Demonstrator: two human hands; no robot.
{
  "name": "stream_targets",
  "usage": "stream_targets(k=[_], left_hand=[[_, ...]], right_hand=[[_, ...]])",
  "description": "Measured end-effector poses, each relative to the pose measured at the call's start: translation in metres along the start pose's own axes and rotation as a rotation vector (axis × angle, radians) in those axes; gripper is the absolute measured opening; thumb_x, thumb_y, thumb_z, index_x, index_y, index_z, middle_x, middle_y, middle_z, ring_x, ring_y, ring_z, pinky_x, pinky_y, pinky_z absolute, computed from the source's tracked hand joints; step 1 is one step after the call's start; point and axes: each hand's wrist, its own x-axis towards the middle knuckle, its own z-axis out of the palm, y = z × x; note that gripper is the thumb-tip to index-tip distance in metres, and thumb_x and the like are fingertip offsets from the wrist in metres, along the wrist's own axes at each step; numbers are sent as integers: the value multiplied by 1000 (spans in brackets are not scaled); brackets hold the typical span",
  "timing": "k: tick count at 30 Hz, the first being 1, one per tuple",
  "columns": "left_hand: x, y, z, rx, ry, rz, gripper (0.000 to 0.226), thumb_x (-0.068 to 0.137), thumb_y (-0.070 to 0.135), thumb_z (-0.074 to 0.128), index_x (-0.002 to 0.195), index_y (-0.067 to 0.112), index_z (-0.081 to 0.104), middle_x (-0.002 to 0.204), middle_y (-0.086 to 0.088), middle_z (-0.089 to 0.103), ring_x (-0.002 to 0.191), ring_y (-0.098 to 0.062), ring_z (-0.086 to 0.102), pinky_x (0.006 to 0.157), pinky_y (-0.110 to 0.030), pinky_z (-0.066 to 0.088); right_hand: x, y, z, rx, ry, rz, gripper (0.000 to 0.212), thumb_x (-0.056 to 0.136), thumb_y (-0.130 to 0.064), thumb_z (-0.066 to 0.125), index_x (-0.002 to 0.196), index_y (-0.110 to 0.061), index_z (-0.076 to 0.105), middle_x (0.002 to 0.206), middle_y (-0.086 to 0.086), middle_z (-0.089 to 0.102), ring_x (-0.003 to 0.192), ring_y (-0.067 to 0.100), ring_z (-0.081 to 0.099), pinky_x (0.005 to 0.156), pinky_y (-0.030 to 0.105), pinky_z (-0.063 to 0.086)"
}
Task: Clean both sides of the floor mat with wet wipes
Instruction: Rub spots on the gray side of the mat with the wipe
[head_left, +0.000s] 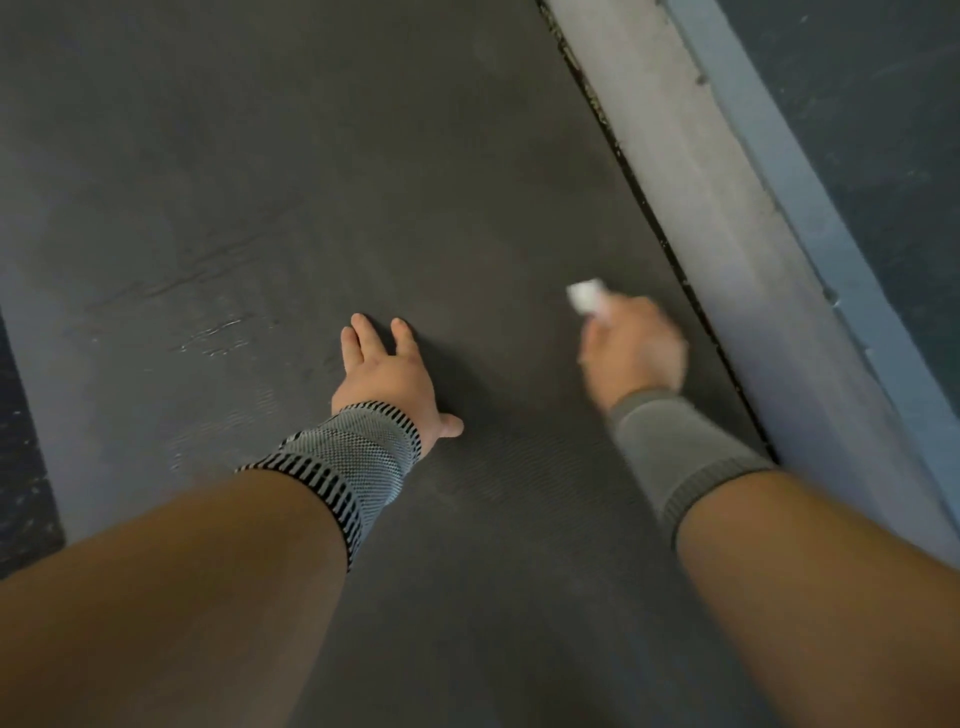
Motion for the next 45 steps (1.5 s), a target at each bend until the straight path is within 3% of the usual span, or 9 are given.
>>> stream_targets(k=[4,9,15,21,27,33,38,40,45], left_hand=[[-1,0,-1,1,3,5,129,71,51,79,152,19,-15,157,-14,-26,147,-29,-17,114,-47,27],[-1,-4,-1,0,26,38,128,71,55,78,153,19,-12,158,-14,-23,148,-27,-15,116,-42,24],[2,-7,-4,72,22,48,130,66,64,76,153,21,-9,160,-14,-15,148,-31,-7,114,-45,27],[2,-8,-5,123,55,70,128,65,67,75,155,19,-4,160,-17,-8,147,-33,1,117,-48,23],[5,-14,-2,123,56,93,129,63,73,71,154,23,-5,160,-15,-8,147,-33,1,116,-49,23],[8,-31,-8,143,107,184,109,74,72,62,154,27,2,162,-8,3,145,-29,11,115,-48,28],[11,-52,-6,79,104,213,106,78,57,70,154,29,1,162,9,-1,146,-19,6,116,-51,23],[14,-51,-4,37,88,196,111,77,56,71,155,23,-2,162,10,-3,147,-18,4,117,-49,22],[13,-50,-3,6,96,181,112,79,53,72,155,20,-3,162,9,-6,147,-15,1,117,-43,25]], right_hand=[[12,-6,-5,36,56,261,26,94,-24,45,105,-12,65,100,16,63,91,36,61,65,31,33],[-34,-62,10,12,-272,-561,36,91,-21,49,124,-30,58,103,6,56,84,30,60,63,33,38],[35,-11,-6,-48,35,293,29,94,-24,44,106,-8,65,106,19,61,96,38,60,71,36,44],[-29,-76,14,30,-263,-517,36,93,-23,45,126,-33,55,103,5,54,85,27,59,67,33,40],[37,-12,-5,-35,65,349,29,95,-24,43,106,-8,64,109,18,59,96,37,60,71,36,43],[-28,-94,17,29,-300,-574,33,92,-25,47,121,-35,58,104,6,53,87,32,59,66,36,41],[48,-11,-6,-63,70,312,31,95,-24,42,109,-7,63,112,18,62,101,35,61,75,36,47],[47,-14,-5,-58,88,394,28,95,-22,43,109,-7,62,112,18,61,102,35,61,75,36,47],[-40,-104,23,5,-261,-459,32,95,-24,42,124,-27,56,106,9,55,88,32,60,68,38,42]])
